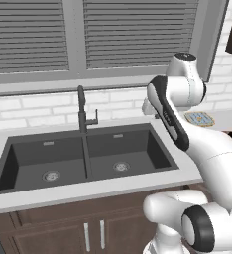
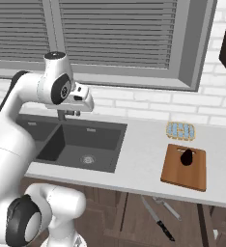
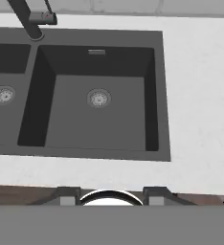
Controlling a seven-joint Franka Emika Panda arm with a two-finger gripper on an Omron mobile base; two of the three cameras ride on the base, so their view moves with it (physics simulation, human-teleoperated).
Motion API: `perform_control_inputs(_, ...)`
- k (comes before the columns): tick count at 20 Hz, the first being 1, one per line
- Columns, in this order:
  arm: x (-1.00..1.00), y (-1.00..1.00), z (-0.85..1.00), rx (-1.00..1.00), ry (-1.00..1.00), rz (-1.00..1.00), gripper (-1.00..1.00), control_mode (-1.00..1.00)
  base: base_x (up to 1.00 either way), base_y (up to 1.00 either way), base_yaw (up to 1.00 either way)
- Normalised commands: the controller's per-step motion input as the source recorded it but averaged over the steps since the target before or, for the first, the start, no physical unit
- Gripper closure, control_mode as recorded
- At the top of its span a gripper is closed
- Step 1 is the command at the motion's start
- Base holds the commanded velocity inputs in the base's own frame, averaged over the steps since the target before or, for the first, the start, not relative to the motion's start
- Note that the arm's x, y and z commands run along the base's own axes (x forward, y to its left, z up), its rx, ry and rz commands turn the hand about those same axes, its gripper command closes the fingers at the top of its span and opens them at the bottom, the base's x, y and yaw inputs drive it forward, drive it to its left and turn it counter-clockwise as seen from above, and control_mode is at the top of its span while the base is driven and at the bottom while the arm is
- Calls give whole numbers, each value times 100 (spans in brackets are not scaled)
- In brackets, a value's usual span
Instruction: Place the appropriate cutting tool for cutting the avocado skin on the cutting board.
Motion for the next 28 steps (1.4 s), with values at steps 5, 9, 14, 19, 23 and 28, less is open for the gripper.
perform_control_inputs(5, -2, -13, -18, -2, 0, -1, -100, -100, 0, 0, 0)
perform_control_inputs(9, -1, -70, -44, 0, 1, -6, -100, -100, 0, 0, 0)
perform_control_inputs(14, 0, -98, -32, 0, 8, -9, -100, -100, 0, 0, 0)
perform_control_inputs(19, 0, -99, -26, 1, 19, -9, -100, -100, 0, 0, 0)
perform_control_inputs(23, -13, -86, -32, 2, 25, -8, -100, -100, 0, 0, 0)
perform_control_inputs(28, -63, -74, -41, 3, 16, -10, -100, -100, 0, 0, 0)
